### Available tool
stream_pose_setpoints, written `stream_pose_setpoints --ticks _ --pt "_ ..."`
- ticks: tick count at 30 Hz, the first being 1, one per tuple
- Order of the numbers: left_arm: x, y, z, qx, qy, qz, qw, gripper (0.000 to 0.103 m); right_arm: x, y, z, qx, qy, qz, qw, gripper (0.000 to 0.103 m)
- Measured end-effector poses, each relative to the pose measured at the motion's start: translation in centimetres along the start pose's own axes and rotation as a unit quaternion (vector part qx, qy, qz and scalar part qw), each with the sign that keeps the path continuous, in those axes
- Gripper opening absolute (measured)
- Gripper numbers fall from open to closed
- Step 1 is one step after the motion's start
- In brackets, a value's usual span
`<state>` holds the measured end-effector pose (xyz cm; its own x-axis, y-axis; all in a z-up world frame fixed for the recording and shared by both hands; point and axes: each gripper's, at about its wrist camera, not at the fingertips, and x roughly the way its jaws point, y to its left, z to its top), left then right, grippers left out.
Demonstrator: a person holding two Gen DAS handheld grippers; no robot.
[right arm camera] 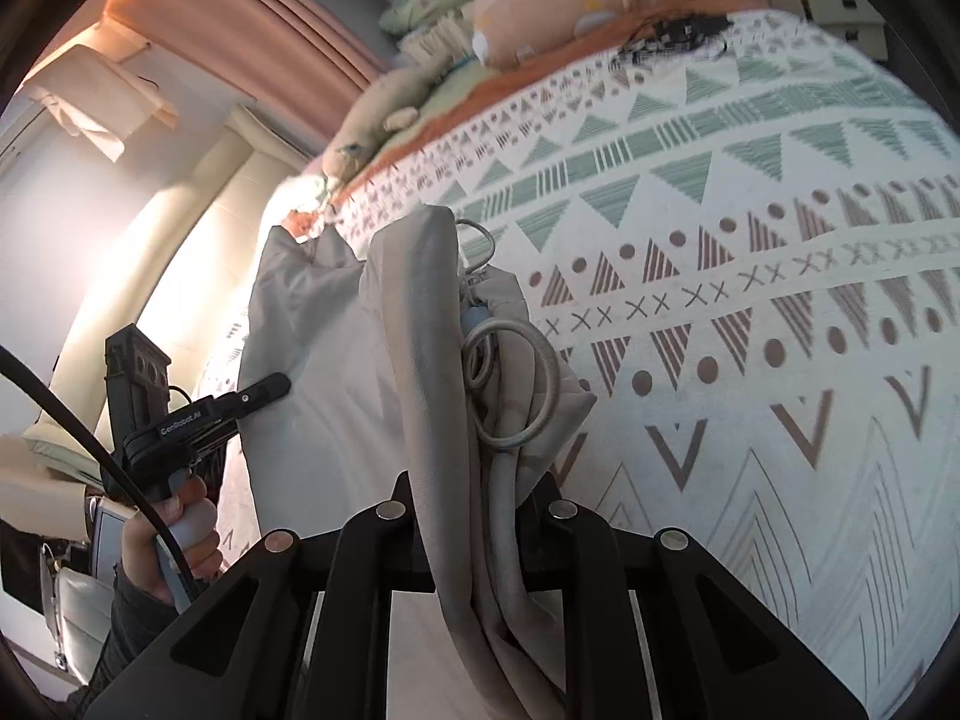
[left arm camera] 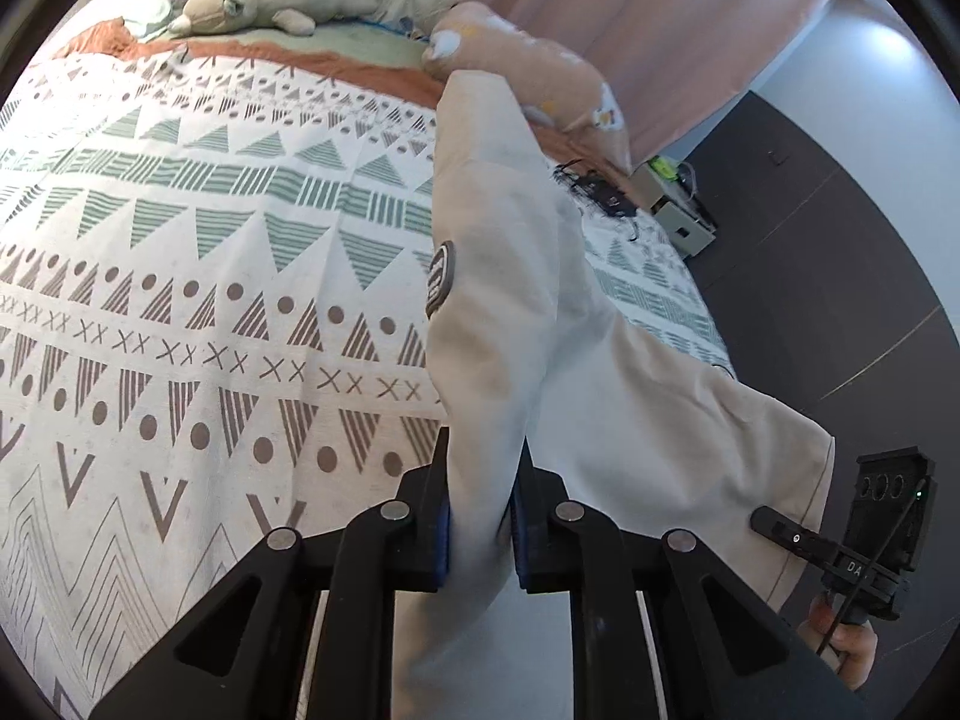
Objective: Fold large clothes
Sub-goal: 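Grasp the shirt edge with both tools and lift it off the bed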
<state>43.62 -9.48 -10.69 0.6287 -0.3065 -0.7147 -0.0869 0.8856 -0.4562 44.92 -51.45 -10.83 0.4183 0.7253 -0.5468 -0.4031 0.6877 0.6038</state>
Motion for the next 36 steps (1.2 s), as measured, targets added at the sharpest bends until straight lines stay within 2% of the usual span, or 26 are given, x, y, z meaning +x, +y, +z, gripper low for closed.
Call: stream_pose_setpoints --ticks 12,19,25,36 --pt "-8.4 -4.8 -2.7 0.031 -0.049 -0.044 0.9973 0.016 -11.9 2.0 -6.2 -0.045 -0.074 -0.004 0.996 0.011" --pt "-11.0 -8.4 -3.7 0.048 -0.063 -0.089 0.9929 0.016 -19.6 2.7 -8.8 -0.073 -0.123 -0.021 0.990 0.011" --pt "-10.8 -13.7 -4.3 0.071 -0.050 -0.133 0.9873 0.016 -26.0 1.6 -10.1 -0.080 -0.151 -0.057 0.984 0.011" --pt "-6.5 -23.8 -6.1 0.107 -0.003 -0.188 0.9762 0.015 -36.4 -1.9 -12.7 -0.068 -0.183 -0.132 0.972 0.011"
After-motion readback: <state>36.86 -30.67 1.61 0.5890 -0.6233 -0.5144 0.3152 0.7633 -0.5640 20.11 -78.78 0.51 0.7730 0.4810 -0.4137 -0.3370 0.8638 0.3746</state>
